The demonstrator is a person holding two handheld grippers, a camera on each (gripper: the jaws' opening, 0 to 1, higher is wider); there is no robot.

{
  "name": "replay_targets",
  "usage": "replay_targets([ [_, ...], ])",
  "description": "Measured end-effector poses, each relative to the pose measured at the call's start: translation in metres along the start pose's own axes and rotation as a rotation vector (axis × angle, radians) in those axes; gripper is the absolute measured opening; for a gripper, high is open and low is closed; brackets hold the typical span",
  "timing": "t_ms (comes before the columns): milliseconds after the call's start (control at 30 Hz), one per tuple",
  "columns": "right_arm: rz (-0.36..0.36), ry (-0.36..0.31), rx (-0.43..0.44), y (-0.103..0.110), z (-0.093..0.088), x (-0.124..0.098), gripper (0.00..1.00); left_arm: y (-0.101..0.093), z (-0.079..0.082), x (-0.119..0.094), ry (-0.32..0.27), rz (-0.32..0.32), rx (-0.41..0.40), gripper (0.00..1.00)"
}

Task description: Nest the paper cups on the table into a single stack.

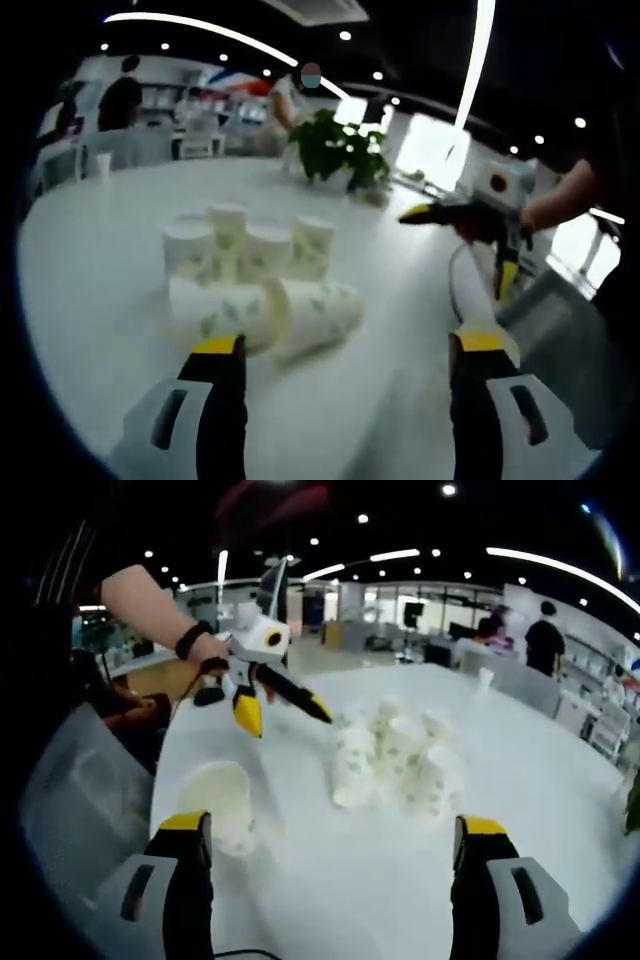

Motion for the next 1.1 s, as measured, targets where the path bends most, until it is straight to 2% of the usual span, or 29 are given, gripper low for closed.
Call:
replay_targets([
  [367, -0.040, 0.003, 0.021, -0.009, -0.009, -0.006, 0.97, 0.007, -0.004, 0.017, 0.005, -0.069, -0.005, 0.72],
  [1100, -0.049, 0.024, 0.063, -0.010, -0.023, -0.007, 0.95, 0.016, -0.006, 0.032, 0.001, -0.115, -0.060, 0.53],
])
Point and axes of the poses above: the point that each gripper's makers call its tool centre point, and the gripper's own axes: x roughly forward along the fingers, y roughly to its left, z roughly out of its top, the point moved 10 cm from there along -x, roughly backward along the fingers, and after that the axes turned 15 degrees about x, right-handed, at the moved point
